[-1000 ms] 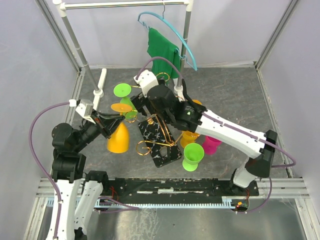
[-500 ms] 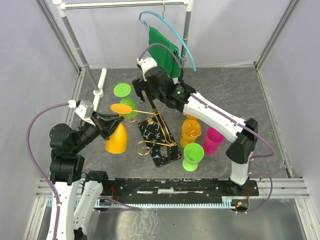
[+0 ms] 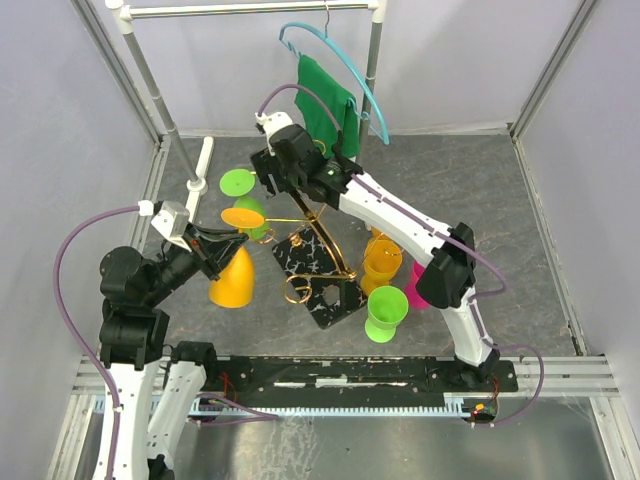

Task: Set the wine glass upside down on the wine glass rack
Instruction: Turn the wine glass upside down at the wine rack.

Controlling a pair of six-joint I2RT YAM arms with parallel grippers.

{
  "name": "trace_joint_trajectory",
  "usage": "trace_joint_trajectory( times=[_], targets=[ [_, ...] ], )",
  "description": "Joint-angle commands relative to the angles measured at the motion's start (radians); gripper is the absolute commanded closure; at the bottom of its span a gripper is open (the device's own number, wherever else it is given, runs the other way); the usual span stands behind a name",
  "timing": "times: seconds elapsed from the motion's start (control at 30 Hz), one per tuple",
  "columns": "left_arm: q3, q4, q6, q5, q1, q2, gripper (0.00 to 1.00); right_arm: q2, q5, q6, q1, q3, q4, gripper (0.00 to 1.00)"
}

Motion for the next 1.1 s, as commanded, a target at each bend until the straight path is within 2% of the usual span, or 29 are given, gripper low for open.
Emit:
trace_joint_trajectory(
  times=[0.0, 0.4, 0.7, 0.9, 1.07],
  targets=[
    [0.024, 0.014, 0.035, -0.004, -0.001, 0.007, 0.97, 0.034, 0.012, 0.025, -0.018, 0.122, 0.112, 0.17],
    [0.008, 0.029, 0.033, -0.002, -0.001, 0.022, 0.97, 0.132, 0.174, 0.091, -0.056, 0.219, 0.198, 0.18],
    [-0.030, 0.069, 0.024, 0.007, -0.001, 0.025, 0.97, 0.182, 0.189, 0.104, -0.080, 0.276, 0.223, 0.18],
    [-0.097, 0.114, 0.029, -0.047, -0.001, 0.018, 0.97, 0.069, 0.102, 0.074, -0.080, 0.125, 0.233, 0.13],
    [-0.142, 0.152, 0.032, -0.114, -0.002, 0.005, 0.97, -0.046, 0.038, 0.023, -0.080, 0.010, 0.221, 0.02]
  ],
)
